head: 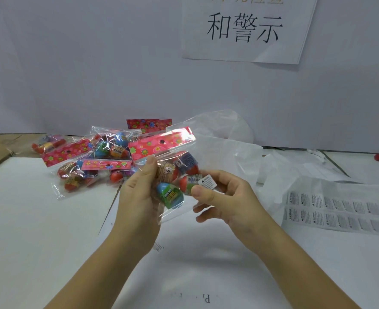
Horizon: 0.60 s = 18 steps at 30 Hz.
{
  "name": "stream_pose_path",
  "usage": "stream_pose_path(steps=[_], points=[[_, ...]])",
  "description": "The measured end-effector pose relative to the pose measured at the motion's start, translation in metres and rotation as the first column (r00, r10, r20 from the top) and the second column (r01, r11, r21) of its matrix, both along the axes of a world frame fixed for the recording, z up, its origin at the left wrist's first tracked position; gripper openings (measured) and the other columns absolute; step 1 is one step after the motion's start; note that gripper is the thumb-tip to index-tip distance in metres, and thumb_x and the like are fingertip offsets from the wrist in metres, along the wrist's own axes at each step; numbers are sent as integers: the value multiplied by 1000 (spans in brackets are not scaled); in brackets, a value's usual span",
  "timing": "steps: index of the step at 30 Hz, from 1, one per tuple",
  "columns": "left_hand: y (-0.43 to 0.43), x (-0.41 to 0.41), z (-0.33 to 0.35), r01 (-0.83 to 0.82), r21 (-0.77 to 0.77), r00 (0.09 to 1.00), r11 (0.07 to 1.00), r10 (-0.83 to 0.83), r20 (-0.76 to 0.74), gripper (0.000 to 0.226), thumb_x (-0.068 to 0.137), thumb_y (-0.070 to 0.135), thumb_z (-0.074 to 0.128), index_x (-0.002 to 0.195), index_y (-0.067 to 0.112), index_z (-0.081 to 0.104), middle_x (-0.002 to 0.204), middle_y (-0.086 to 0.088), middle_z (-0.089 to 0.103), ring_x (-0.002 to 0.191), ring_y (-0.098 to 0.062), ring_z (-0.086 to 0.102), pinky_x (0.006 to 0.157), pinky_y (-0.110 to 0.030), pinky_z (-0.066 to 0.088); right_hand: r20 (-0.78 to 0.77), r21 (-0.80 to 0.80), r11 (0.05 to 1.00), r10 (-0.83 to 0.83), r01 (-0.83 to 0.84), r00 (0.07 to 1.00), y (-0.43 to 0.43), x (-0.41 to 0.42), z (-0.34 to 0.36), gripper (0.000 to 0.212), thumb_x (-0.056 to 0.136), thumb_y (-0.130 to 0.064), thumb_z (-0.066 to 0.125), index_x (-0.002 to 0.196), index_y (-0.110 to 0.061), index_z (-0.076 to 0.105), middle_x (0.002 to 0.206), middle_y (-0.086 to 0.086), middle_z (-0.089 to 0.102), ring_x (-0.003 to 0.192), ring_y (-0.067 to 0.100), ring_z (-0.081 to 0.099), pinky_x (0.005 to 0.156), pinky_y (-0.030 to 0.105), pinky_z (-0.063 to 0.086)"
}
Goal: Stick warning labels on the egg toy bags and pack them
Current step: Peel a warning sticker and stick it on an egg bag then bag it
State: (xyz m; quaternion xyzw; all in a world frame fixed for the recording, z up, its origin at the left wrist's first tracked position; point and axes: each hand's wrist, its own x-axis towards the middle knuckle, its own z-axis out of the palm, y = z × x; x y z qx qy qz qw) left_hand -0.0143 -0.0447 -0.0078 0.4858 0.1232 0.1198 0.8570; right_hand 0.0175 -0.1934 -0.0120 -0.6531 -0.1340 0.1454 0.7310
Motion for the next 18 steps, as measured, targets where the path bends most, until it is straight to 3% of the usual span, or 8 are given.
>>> stream_pose_path(steps=[4,6,10,12,15,18], points=[[1,-1,-2,-1,-88,1000,996,3,21,36,74,43,59,93,16,74,93,-6,77,83,-18,75,59,-26,58,-22,27,999,25,-24,999,-1,1,1,40,57,-29,78,95,-21,70,80,2,72,63,18,68,56,26,56],[2,-1,-3,6,-102,1000,995,-3,27,31,75,42,60,85,18,77,92,-6,77,83,-17,75,60,-25,58,-21,8,1000,20,-20,1000,-1,1,1,41,57,-30,79,96,-21,69,83,1,72,65,18,69,57,26,56],[4,1,-4,50,4,998,999,-50,25,33,78,41,58,90,14,73,88,-8,75,78,-16,72,62,-25,57,-54,-2,1000,7,-7,999,-1,1,-1,54,66,-34,84,114,-23,63,108,7,68,85,17,71,59,32,57],[3,2,-3,118,81,993,990,-118,-7,37,79,41,57,93,9,71,87,-11,73,76,-17,70,61,-24,57,-72,35,999,-8,11,997,-3,2,0,57,69,-43,77,120,-23,61,111,4,69,95,17,70,62,34,58],[0,0,-4,245,149,970,958,-243,-32,29,78,38,58,84,15,75,85,-10,74,74,-17,71,59,-24,57,-31,46,997,-62,64,998,-4,3,1,50,62,-54,78,100,-22,71,94,-2,74,83,10,69,69,31,57],[-2,-3,-6,290,167,957,942,-288,-41,24,78,37,58,78,19,74,82,-7,75,72,-15,72,58,-23,57,-14,61,991,-120,120,993,-3,4,-2,33,64,-46,67,83,-19,73,80,-1,73,71,7,67,62,26,55]])
